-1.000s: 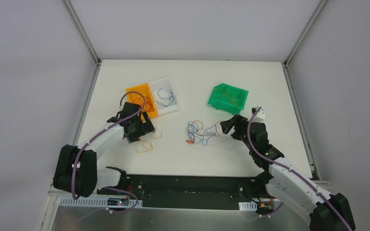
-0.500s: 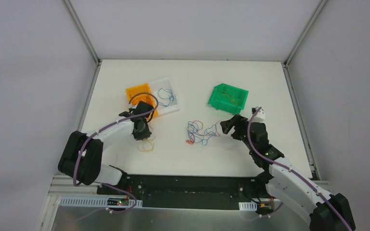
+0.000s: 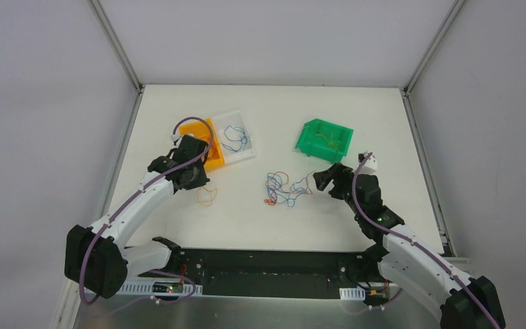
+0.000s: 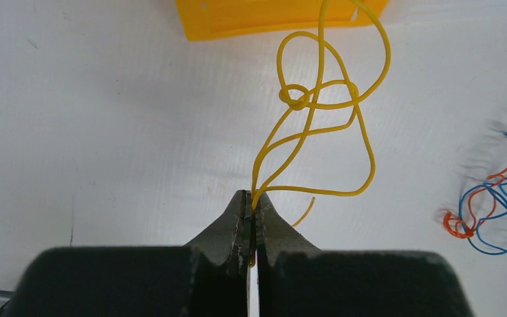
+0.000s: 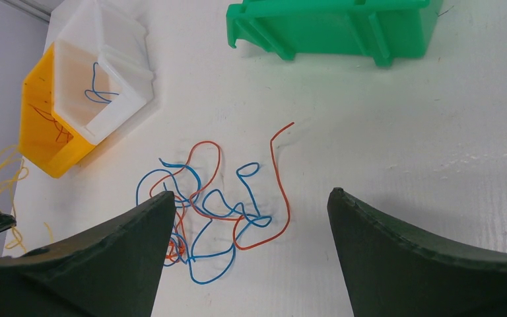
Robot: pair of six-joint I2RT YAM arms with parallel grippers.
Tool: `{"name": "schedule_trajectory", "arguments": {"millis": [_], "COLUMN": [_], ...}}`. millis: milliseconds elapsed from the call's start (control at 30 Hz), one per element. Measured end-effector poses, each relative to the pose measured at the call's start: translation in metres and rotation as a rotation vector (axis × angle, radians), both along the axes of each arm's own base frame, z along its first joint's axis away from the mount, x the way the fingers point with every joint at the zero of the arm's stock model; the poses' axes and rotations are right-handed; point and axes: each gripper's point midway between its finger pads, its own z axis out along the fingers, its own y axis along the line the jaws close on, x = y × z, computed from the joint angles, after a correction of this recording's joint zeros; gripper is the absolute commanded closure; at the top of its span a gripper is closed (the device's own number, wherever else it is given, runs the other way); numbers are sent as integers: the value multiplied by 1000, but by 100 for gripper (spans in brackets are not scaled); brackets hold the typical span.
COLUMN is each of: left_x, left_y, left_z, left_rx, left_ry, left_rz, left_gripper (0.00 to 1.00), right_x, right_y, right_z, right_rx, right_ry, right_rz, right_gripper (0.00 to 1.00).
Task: Untangle the cables
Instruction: Pick up the cable at the center of the board, then place the cable in the bin.
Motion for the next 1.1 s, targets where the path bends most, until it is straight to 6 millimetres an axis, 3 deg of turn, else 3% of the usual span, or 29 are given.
{"name": "schedule_trajectory", "arguments": {"millis": [267,400,533,733,1100], "left_x": [19,46,74,112,161], "left_y": [10,9,12,24,26], "left_z": [43,74,88,80,37], "left_rx": [9,23,35,57,81], "left_ry": [-64,-125,-145,-103,-12], "left_rz": [13,19,39,94,112], "left_gripper": [100,100,100,100,100], "right_x": [0,0,0,0,0], "right_y": [0,0,0,0,0], "right_z": [0,1,1,1,1], "right_rx": [0,1,1,2,2], "right_ry": [0,-2,-2,-4,-4], "right_rz": [0,0,0,0,0], "right_gripper": [11,11,11,11,11]}}
